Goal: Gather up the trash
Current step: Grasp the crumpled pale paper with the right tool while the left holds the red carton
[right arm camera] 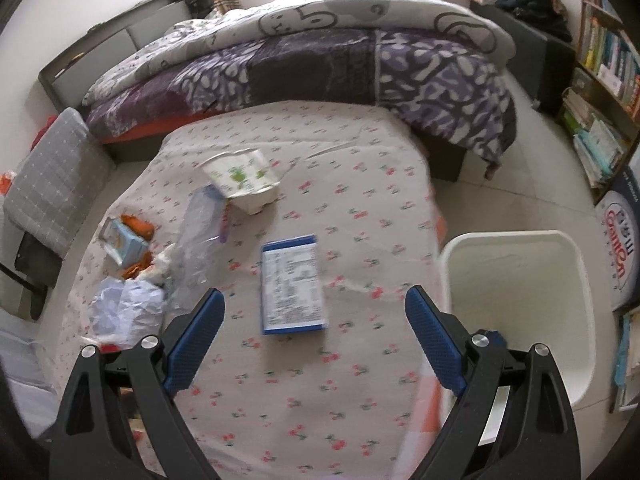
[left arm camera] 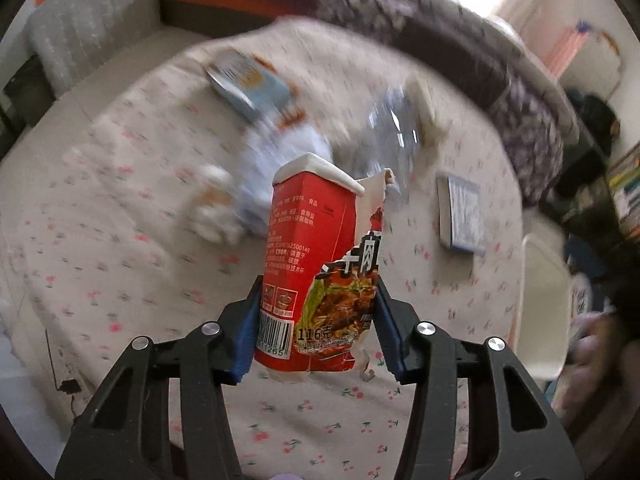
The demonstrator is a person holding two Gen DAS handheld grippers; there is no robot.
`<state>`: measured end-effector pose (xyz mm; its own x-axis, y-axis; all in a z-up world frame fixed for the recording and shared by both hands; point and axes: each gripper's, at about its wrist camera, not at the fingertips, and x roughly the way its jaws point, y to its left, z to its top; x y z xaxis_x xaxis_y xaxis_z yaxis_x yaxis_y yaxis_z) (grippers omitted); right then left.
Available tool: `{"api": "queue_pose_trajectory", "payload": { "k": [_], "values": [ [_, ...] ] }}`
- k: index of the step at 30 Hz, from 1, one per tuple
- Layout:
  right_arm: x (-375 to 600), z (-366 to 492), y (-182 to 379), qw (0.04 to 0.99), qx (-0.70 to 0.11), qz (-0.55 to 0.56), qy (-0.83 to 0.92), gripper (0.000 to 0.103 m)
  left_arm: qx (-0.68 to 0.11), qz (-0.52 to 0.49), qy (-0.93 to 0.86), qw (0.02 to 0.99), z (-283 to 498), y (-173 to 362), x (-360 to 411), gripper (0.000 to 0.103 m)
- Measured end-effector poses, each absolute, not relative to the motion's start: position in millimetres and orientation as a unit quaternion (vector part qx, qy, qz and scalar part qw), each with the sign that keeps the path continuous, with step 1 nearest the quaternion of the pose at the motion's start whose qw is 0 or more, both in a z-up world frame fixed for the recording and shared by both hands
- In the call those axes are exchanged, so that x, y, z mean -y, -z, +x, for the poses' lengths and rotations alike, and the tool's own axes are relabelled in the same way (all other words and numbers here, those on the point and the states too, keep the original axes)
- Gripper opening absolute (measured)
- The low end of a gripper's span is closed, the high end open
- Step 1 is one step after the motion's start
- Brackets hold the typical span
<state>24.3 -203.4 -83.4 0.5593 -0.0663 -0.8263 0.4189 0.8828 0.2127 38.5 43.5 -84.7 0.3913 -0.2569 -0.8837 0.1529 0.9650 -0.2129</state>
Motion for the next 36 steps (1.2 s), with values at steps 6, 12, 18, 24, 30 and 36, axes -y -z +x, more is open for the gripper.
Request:
{"api": "queue_pose_trajectory", "payload": {
  "k": [6,12,18,24,30,36],
  "values": [
    [139,43,94,0.862,-0.460,0.202,0.067,0.089,-0.478,-0.117,0.072,0.868,38,35,-114,0.048],
    [63,66,118,0.851,-0.487,0.196,0.022,0.089,-0.457,-0.183,0.046,0.869,37,18,-162,0.049],
    [29,94,125,0.846,-0.494,0.197,0.033,0.089,-0.459,-0.200,0.047,0.864,34,13,-185,0.049],
    [23,122,147,0.823,-0.522,0.216,0.045,0.089,-0.463,-0.200,0.047,0.862,31,14,-195,0.049],
    [20,135,171,0.807,-0.538,0.240,0.028,0.085,-0.468,-0.192,0.043,0.861,30,18,-197,0.049],
    [27,136,169,0.820,-0.516,0.247,-0.012,0.045,-0.466,-0.192,0.030,0.863,31,21,-203,0.049]
  ]
}}
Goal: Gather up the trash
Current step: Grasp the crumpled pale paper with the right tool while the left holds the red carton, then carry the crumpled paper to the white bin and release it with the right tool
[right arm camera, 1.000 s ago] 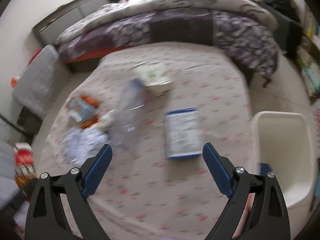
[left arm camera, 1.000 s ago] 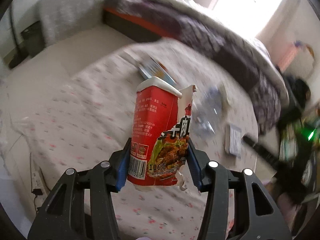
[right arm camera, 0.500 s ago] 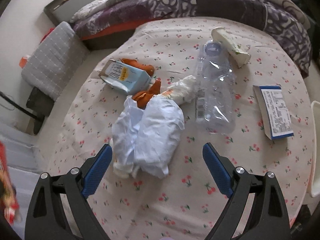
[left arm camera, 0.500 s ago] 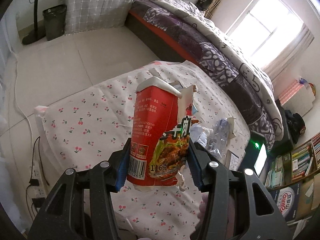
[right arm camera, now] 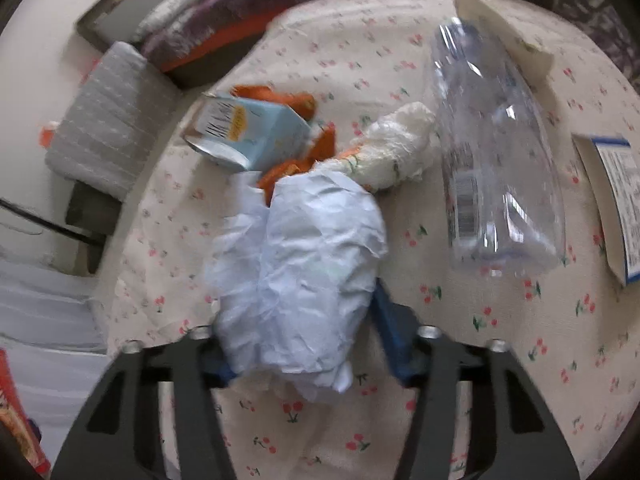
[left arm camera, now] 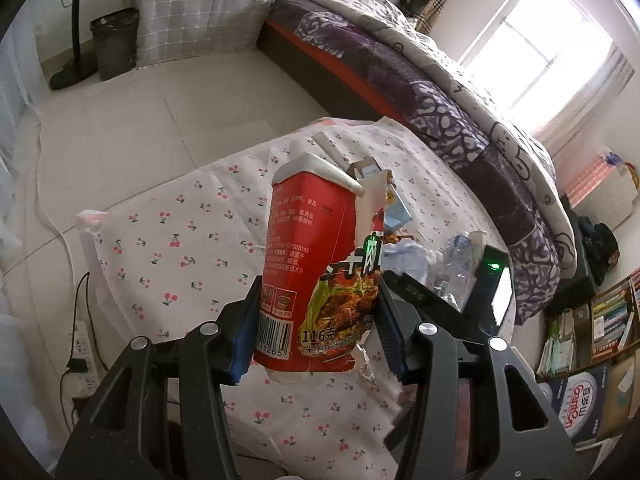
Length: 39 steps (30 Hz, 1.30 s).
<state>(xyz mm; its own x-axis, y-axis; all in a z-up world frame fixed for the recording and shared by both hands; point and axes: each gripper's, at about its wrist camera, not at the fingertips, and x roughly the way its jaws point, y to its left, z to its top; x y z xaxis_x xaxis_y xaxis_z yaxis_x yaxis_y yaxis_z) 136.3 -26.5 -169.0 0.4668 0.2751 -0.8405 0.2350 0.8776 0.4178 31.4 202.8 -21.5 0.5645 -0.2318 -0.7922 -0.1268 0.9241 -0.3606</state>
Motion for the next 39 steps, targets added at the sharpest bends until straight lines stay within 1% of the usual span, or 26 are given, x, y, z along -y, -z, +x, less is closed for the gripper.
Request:
{"api": "queue_pose_trajectory", "payload": {
  "k": [8,17,27,39],
  "values": [
    [26,116,116,0.861,-0.451,0.228,-0.047,0.043,-0.450,-0.191,0.017,0.872,31,17,-202,0.049],
    [28,81,62,0.901,-0.394,0.167,-0.067,0.043,-0.434,-0.187,0.006,0.881,28,15,-199,0.049],
    [40,45,48,0.918,-0.368,0.125,-0.080,0.043,-0.433,-0.167,0.009,0.886,26,17,-183,0.049],
    [85,27,42,0.922,-0.356,0.143,-0.048,0.043,-0.434,-0.146,0.033,0.888,30,22,-141,0.049]
  ]
}}
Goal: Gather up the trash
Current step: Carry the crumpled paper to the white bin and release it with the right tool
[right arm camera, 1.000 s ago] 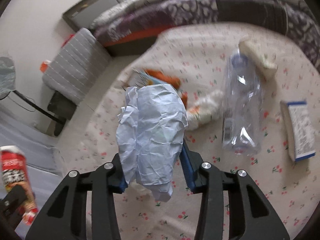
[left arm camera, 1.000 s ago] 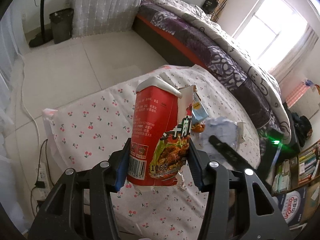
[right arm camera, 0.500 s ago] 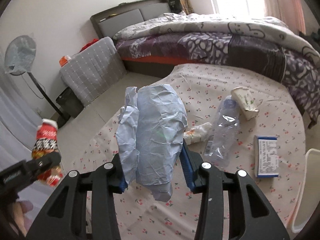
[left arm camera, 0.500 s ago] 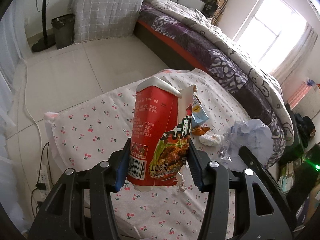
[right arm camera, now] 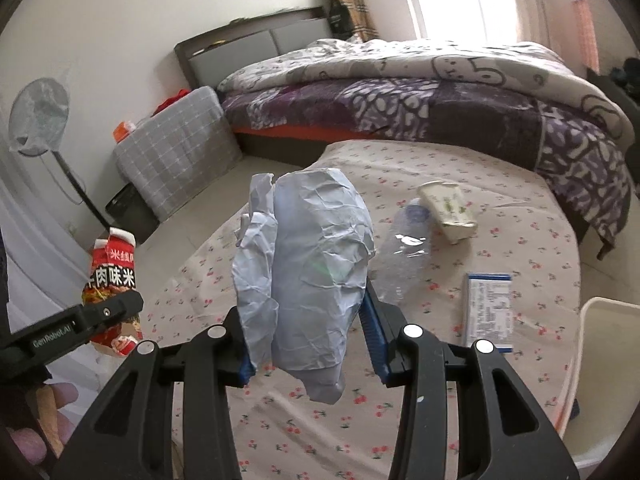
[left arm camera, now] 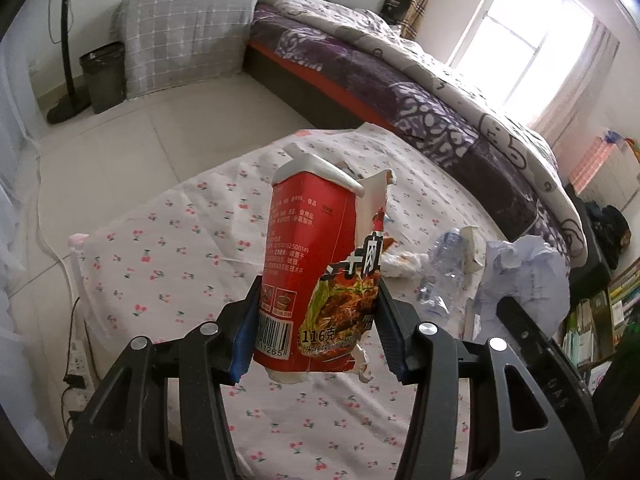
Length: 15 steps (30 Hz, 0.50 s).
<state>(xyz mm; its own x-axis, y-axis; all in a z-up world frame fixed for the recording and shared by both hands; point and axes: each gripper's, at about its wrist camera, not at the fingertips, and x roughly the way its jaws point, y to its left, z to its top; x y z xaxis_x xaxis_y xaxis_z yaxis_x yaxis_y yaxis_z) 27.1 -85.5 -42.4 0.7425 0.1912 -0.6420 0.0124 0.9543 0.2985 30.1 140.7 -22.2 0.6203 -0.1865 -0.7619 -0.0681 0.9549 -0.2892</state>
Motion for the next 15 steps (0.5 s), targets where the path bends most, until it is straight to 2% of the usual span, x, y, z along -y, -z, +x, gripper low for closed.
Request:
{"api": "queue_pose_trajectory", "payload": {
  "k": [15],
  "values": [
    [152,6,32,0.922,-0.350,0.165,0.006,0.044,-0.429,-0.121,0.084,0.891,30,24,-74,0.049]
  ]
}}
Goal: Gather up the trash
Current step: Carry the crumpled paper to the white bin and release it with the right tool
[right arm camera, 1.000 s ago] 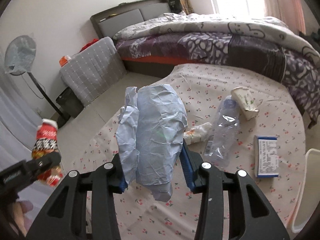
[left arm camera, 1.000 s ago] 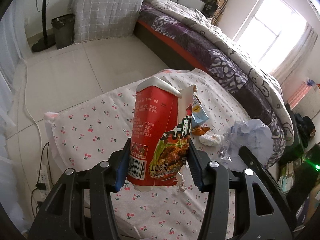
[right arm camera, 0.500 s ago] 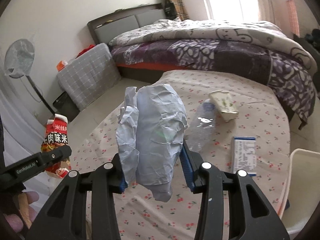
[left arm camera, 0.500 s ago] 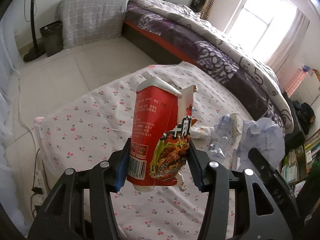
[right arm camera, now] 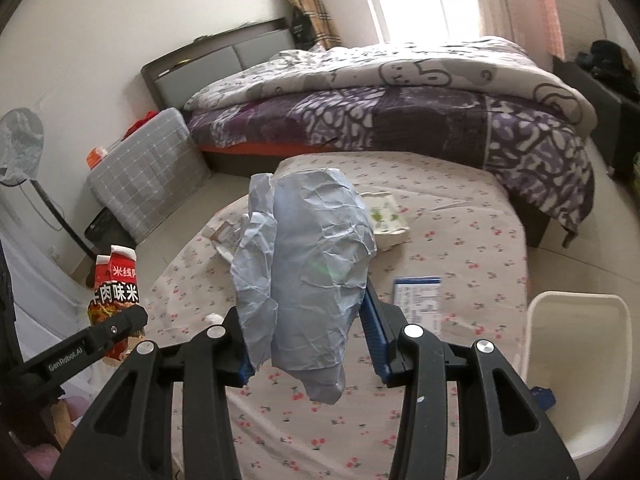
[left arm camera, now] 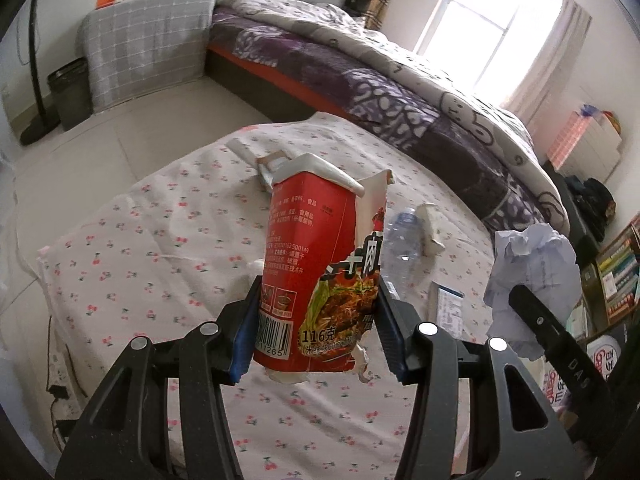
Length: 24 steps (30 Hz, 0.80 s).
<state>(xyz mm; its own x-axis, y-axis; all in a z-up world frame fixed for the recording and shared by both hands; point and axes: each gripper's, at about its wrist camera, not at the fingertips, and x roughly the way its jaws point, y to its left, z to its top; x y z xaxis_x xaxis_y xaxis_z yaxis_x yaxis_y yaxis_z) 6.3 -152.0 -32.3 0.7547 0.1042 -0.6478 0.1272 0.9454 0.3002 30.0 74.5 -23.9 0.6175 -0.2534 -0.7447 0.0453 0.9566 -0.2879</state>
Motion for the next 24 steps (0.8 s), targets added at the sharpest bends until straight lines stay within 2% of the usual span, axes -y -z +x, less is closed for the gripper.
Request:
{"api": "queue_pose_trajectory", "payload": {
  "k": [24],
  "values": [
    [298,-53,28,0.898,-0.356,0.196,0.167,0.044,-0.442,-0.048,0.174,0.879,12,47,44,0.049]
  ]
}}
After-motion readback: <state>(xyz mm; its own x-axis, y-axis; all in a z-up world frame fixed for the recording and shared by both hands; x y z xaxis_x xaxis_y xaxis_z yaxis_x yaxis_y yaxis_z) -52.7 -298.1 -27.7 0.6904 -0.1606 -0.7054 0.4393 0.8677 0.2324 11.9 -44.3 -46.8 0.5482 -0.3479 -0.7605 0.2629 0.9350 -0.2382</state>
